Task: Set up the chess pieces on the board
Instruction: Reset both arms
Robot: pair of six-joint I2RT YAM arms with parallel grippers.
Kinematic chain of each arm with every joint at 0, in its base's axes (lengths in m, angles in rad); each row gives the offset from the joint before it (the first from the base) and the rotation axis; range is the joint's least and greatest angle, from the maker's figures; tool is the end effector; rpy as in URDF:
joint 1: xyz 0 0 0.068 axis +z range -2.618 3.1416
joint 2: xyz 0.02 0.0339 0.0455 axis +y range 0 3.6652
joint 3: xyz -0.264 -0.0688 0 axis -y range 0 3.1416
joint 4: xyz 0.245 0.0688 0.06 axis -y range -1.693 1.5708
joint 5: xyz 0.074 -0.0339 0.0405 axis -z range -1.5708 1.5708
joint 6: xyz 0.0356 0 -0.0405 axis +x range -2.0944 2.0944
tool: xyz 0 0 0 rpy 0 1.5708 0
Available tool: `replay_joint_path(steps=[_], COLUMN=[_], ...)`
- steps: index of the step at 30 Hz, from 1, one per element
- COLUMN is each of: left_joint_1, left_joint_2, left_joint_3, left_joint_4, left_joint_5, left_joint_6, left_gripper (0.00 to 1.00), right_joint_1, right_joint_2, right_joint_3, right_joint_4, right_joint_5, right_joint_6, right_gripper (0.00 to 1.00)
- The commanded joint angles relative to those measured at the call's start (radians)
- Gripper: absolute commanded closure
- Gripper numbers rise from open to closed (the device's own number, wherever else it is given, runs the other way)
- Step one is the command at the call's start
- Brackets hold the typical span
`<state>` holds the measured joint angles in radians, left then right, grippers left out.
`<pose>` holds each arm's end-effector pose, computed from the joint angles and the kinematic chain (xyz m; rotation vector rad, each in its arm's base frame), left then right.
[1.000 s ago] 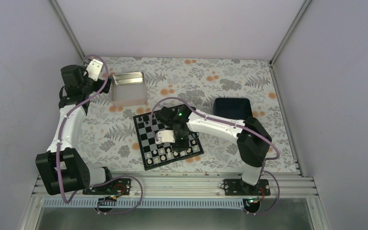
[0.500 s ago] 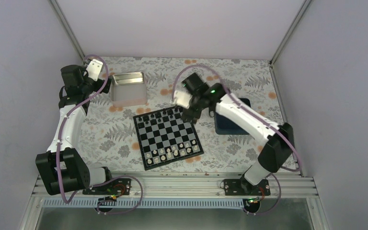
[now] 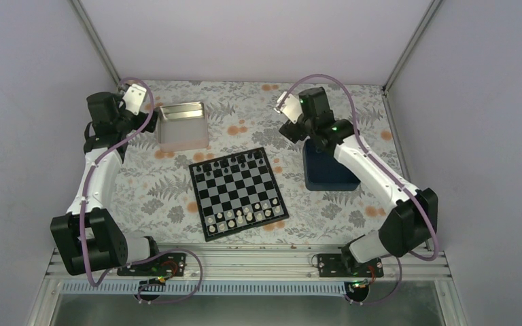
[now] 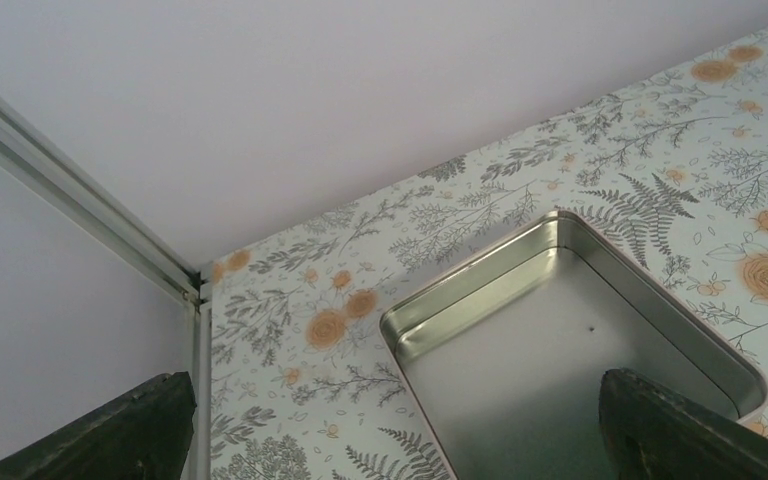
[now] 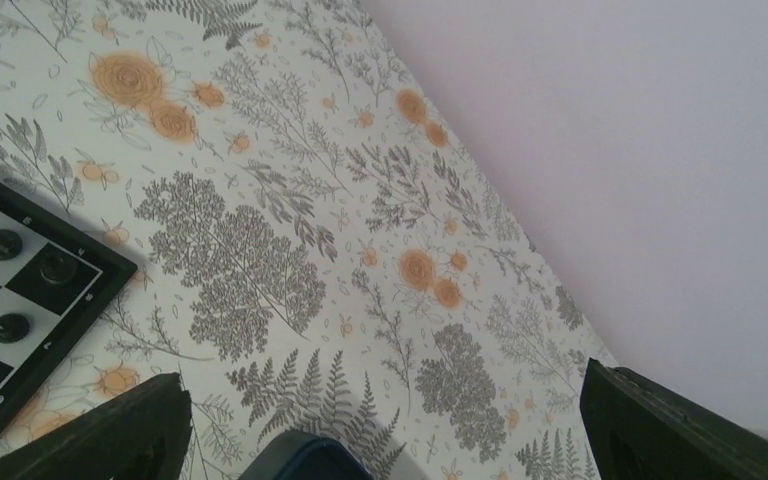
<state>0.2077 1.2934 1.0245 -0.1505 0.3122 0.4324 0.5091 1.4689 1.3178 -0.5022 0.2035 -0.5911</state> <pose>0.2942 0.0508 0.3162 0.4187 1.9253 0.1074 0.2924 0.1550 0.3324 -1.0646 1.9501 -0.2713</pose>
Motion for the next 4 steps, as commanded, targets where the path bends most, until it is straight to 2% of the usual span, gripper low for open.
replay_joint_path(steps=[1, 4], left_joint_1=[0.005, 0.006], left_joint_2=[0.009, 0.008], left_joint_3=[0.006, 0.009], left_joint_4=[0.026, 0.023], left_joint_5=[0.018, 0.016], left_joint_6=[-0.014, -0.012], left_gripper=[0.00, 0.00], right_joint_1=[0.003, 0.004], right_joint_2=[-0.011, -0.014], right_joint_3=[0.001, 0.010], right_joint_4=[0.072, 0.067], right_joint_5=[-0.024, -0.050], right_joint_6=[0.025, 0.048], right_gripper=[0.00, 0.00])
